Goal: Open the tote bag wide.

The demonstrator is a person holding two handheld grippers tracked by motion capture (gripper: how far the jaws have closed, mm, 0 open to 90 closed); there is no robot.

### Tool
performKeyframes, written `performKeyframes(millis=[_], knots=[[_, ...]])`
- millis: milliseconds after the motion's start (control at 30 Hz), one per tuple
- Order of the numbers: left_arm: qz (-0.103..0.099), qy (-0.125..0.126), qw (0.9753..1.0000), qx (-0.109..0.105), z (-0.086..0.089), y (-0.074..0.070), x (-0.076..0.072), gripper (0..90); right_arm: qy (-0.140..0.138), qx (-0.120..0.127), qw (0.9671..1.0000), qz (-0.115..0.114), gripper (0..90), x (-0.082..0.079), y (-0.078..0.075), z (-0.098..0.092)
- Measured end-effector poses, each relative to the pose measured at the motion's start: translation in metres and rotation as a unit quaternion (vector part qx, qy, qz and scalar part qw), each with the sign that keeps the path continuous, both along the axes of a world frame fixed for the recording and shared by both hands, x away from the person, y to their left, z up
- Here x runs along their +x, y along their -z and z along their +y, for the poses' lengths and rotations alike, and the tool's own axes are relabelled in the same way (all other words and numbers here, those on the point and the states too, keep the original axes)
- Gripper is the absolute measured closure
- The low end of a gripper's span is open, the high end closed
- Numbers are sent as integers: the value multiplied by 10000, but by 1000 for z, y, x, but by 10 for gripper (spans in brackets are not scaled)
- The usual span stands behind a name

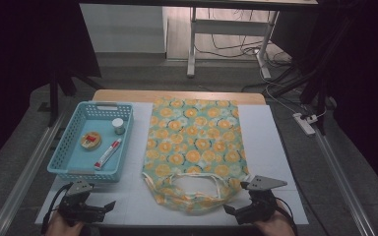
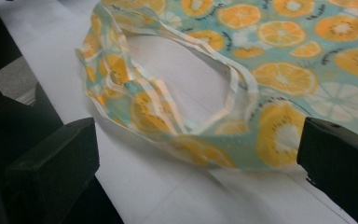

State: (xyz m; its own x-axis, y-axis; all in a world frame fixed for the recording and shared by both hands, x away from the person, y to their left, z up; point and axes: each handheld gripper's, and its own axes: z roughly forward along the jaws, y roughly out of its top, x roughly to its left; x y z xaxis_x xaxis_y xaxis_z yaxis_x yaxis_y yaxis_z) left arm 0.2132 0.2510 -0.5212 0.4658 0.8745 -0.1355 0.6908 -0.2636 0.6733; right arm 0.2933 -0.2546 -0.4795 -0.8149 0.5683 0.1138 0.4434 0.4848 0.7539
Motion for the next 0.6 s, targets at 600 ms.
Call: performKeyframes(millis=[600], knots=[[7,-3,10000,-25,1,0,0,0,-675,-212,9972,222,0,14,8,50]])
